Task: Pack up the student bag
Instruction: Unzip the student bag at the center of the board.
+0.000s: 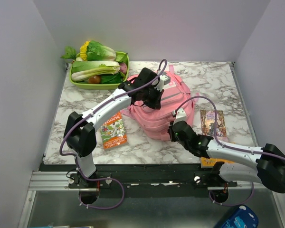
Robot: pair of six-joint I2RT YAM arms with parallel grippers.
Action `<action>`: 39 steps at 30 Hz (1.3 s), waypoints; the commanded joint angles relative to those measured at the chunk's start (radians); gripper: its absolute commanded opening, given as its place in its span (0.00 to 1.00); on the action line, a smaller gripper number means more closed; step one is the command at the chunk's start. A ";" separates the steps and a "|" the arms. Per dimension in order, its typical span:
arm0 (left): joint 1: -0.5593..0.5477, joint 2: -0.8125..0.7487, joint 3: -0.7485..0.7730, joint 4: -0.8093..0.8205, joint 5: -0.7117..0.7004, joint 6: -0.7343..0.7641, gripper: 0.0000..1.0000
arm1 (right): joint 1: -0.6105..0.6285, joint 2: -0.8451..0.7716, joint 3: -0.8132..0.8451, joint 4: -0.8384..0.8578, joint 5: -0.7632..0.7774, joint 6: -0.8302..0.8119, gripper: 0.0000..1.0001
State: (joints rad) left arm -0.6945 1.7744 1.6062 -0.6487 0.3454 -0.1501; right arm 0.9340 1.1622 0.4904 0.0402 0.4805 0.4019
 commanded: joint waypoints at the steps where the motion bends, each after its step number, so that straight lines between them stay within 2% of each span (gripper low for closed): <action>1: 0.006 -0.053 0.049 0.066 0.035 -0.028 0.00 | -0.003 -0.061 -0.016 0.078 -0.066 0.014 0.12; 5: 0.004 0.000 0.063 0.095 0.027 -0.032 0.00 | -0.001 -0.120 0.005 0.037 -0.092 0.020 0.01; 10: 0.006 0.039 0.090 0.115 0.026 -0.040 0.00 | -0.003 -0.144 0.019 0.024 -0.138 0.028 0.01; 15: 0.003 0.051 0.110 0.132 0.024 -0.051 0.00 | -0.001 -0.079 0.056 0.007 -0.201 0.086 0.01; 20: -0.014 0.077 0.138 0.172 0.030 -0.109 0.00 | 0.018 -0.006 0.103 0.043 -0.255 0.094 0.01; 25: -0.017 0.089 0.150 0.225 0.009 -0.195 0.00 | 0.065 0.034 0.154 0.043 -0.231 0.075 0.01; 30: -0.017 0.086 0.133 0.271 -0.060 -0.244 0.00 | 0.114 -0.012 0.185 -0.032 -0.180 0.038 0.01; 35: -0.005 0.085 0.129 0.302 -0.158 -0.191 0.00 | 0.117 -0.074 0.224 -0.190 -0.264 -0.053 0.01; 39: 0.006 0.089 0.117 0.296 -0.166 -0.169 0.00 | 0.117 -0.058 0.238 -0.232 -0.315 -0.066 0.01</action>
State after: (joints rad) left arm -0.6964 1.8702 1.6943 -0.5686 0.2653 -0.3073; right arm 1.0080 1.1030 0.6765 -0.1455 0.3546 0.3603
